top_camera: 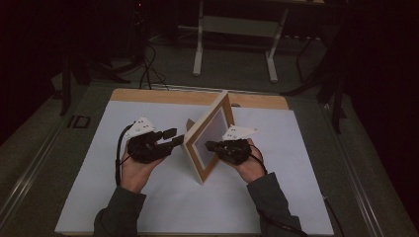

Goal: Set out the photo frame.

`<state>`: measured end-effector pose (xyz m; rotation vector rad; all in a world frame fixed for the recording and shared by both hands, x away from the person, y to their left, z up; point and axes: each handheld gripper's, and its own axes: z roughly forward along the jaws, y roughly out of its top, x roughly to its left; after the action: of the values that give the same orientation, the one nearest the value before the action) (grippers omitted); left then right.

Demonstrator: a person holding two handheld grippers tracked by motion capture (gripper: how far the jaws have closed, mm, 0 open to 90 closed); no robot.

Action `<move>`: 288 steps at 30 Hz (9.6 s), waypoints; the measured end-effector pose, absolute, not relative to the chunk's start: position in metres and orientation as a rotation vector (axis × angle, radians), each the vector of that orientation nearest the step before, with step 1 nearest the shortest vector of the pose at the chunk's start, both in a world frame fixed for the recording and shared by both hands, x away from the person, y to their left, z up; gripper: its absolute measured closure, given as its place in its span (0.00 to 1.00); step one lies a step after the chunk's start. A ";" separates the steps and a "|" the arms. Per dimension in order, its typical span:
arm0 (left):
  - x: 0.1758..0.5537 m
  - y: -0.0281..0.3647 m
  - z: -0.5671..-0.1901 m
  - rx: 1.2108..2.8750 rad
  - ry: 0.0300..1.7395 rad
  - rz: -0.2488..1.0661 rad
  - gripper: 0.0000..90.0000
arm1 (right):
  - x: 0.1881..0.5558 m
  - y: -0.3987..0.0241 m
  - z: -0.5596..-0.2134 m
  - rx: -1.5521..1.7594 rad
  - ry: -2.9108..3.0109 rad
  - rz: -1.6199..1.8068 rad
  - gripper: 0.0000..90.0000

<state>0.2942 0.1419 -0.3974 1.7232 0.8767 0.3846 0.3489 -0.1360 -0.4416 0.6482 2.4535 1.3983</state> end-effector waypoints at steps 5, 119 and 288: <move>0.291 0.139 -0.397 1.712 0.878 0.395 0.62 | 0.349 -0.138 -0.441 0.656 2.451 1.398 0.95; 0.333 0.173 -0.440 1.941 0.797 0.088 0.71 | 0.369 -0.186 -0.432 0.838 2.263 1.335 0.82; 0.405 0.169 -0.439 1.710 1.074 0.098 0.69 | 0.408 -0.231 -0.425 1.160 2.172 1.461 0.70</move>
<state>0.4047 0.1691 -0.4390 1.7100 1.0741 0.0982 0.4084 -0.2310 -0.4245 1.1599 2.1716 1.4606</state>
